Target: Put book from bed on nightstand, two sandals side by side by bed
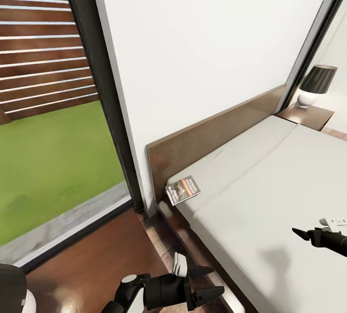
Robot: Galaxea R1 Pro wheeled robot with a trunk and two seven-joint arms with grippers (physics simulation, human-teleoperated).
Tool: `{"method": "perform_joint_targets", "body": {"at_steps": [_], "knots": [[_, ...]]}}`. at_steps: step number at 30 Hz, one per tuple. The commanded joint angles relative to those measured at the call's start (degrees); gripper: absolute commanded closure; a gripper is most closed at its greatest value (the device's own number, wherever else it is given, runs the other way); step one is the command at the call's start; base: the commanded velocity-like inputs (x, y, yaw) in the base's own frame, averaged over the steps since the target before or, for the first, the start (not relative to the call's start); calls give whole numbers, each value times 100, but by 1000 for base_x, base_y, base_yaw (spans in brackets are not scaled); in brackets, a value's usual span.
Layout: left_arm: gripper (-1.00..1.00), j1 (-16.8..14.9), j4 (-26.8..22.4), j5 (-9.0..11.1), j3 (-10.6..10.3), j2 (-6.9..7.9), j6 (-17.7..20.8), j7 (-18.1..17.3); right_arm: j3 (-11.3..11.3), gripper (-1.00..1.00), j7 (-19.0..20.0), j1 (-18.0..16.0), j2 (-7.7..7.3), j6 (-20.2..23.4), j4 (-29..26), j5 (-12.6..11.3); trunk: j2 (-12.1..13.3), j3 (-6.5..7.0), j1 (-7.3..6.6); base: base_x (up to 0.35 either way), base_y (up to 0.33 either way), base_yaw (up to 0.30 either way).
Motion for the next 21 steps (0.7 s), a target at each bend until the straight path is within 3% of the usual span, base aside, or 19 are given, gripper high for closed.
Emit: {"method": "perform_joint_targets", "body": {"at_steps": [1, 10, 21], "knots": [[-100, -3, 1, 44, -5, 2, 58, -4, -20, -100, 42, -5, 3, 29, -7, 40, -2, -4, 0, 0, 0, 0], [-100, -3, 1, 44, -10, -4, 58, 1, -20, -100, 40, -5, 15, 29, -7, 40, -2, 3, 0, 0, -6, 0], [-100, -3, 1, 50, -13, -6, 58, 4, -20, -100, 40, -5, 16, 29, -7, 40, -2, 3, 0, 0, -106, 0]]}}
